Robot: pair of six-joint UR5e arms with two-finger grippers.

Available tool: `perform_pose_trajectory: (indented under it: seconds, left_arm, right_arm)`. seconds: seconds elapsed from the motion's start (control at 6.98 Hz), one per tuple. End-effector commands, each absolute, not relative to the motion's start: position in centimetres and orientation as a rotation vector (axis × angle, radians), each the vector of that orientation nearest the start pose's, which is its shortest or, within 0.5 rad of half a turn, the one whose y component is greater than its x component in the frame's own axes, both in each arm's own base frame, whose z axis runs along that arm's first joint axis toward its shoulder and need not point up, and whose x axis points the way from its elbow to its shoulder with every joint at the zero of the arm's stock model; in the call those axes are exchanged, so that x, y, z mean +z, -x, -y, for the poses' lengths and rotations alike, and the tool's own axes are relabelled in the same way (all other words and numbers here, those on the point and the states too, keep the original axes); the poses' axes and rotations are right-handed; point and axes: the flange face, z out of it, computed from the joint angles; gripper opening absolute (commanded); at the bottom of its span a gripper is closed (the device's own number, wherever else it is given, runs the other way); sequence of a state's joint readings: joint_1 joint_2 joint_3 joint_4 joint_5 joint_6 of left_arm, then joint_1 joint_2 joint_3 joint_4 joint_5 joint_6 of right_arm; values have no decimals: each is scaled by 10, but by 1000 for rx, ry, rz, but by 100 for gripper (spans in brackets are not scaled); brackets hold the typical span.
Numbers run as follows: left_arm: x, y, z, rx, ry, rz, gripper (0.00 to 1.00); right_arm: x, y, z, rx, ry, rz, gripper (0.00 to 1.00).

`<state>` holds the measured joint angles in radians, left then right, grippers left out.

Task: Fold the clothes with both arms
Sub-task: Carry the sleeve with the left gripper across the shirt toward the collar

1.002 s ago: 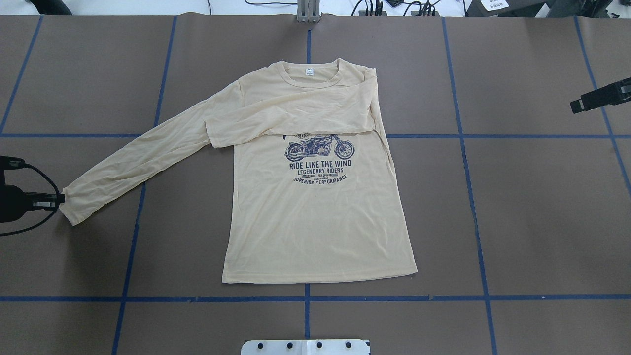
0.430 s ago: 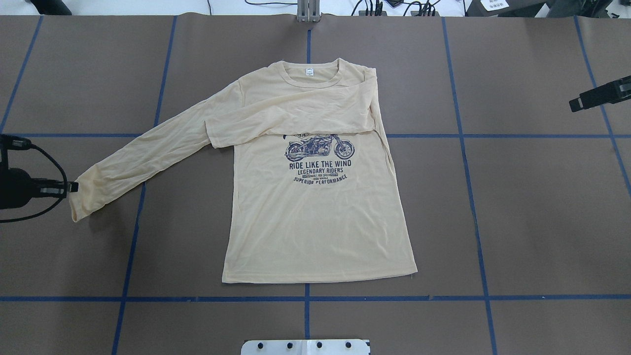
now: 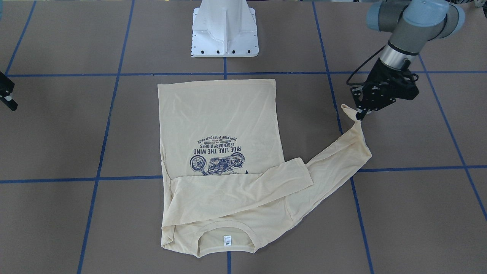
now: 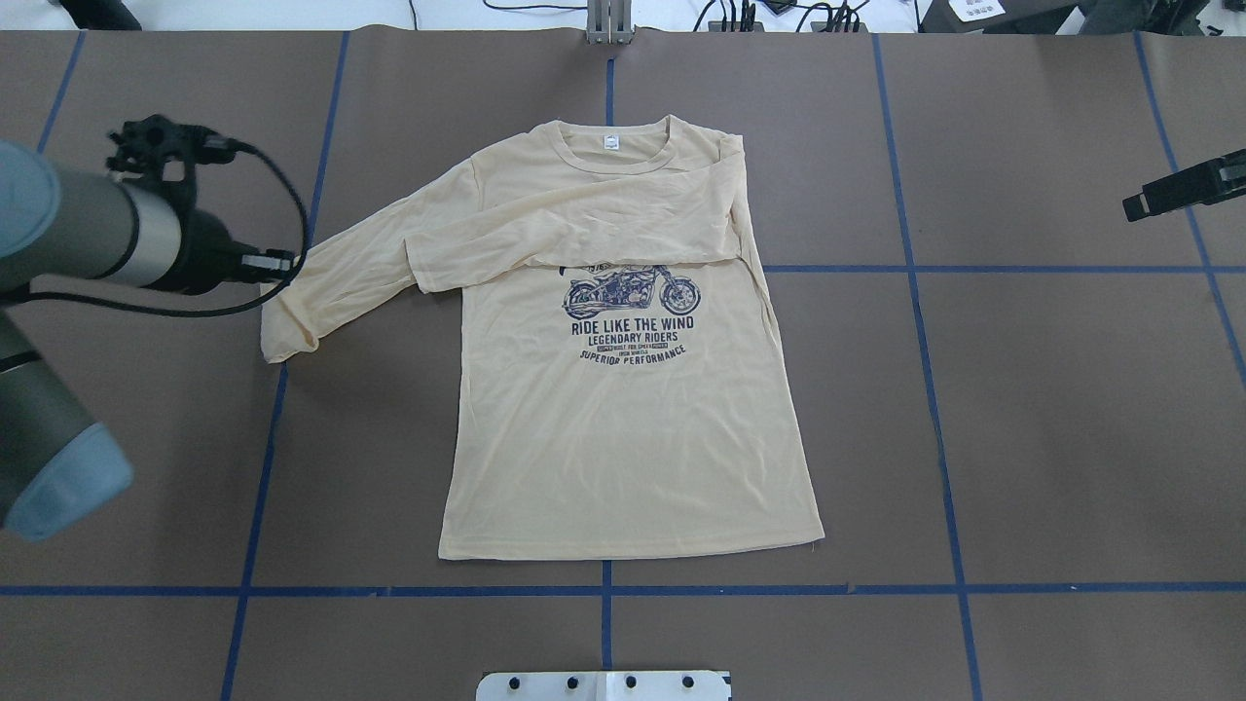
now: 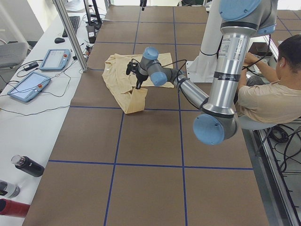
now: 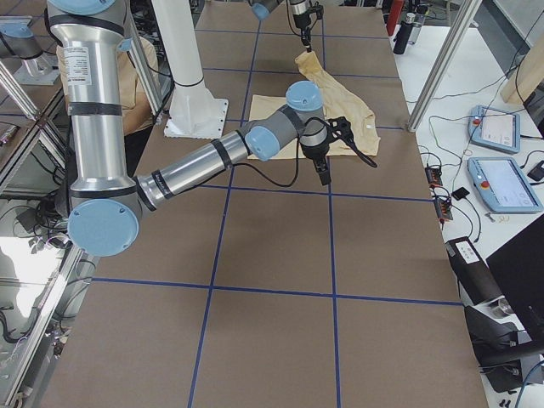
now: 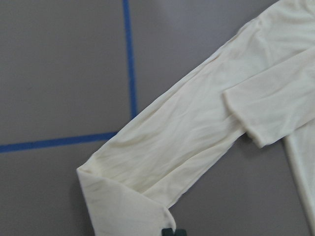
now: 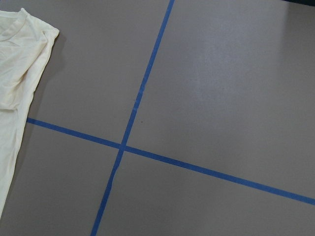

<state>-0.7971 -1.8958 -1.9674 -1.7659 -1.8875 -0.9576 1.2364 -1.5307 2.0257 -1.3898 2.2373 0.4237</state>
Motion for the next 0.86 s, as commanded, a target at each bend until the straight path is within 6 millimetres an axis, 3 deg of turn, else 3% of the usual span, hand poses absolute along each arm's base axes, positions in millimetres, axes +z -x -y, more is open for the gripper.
perform_pose_trajectory:
  seconds: [0.0, 0.14, 0.43, 0.72]
  left_arm:
    - [171, -358, 509, -31, -357, -890, 0]
    - [141, -380, 533, -51, -343, -890, 0]
    - [64, -431, 582, -157, -294, -914, 0]
    - [-10, -475, 619, -281, -227, -936, 0]
  right_arm:
    - [401, 93, 486, -138, -363, 834, 100]
    - [401, 93, 486, -138, -363, 834, 100]
    - [402, 93, 486, -139, -361, 834, 100]
    - [411, 85, 487, -145, -357, 828, 100]
